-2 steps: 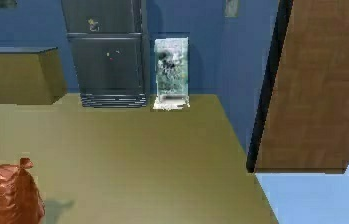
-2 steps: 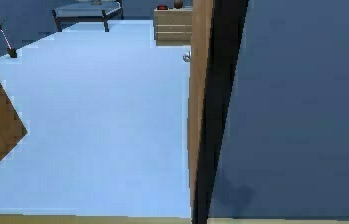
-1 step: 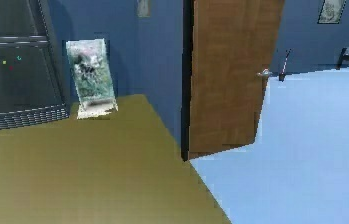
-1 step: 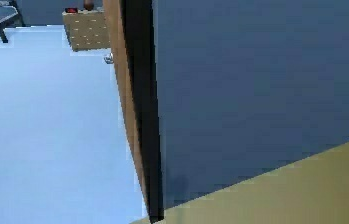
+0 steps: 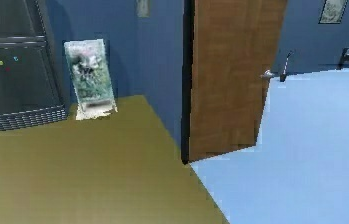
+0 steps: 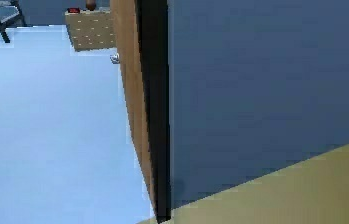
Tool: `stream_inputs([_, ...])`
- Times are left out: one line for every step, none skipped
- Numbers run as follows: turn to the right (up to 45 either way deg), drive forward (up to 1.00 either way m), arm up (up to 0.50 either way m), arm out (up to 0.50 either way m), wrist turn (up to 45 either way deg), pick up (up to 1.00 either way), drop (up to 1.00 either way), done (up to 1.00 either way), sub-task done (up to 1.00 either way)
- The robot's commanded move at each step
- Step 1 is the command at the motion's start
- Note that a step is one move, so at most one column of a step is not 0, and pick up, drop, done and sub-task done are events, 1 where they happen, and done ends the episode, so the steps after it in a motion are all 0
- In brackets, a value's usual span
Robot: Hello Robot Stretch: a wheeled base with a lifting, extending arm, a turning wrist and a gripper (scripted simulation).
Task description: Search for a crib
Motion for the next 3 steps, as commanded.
stream_inputs([33.0,0.0,0.0,0.0,0.0,0.0,0.0,0.0,0.0])
stream_inputs([0.0,0.55,0.0,0.0,0.0,0.0,0.0,0.0,0.0])
stream_inputs([27.0,0.0,0.0,0.0,0.0,0.0,0.0,0.0,0.0])
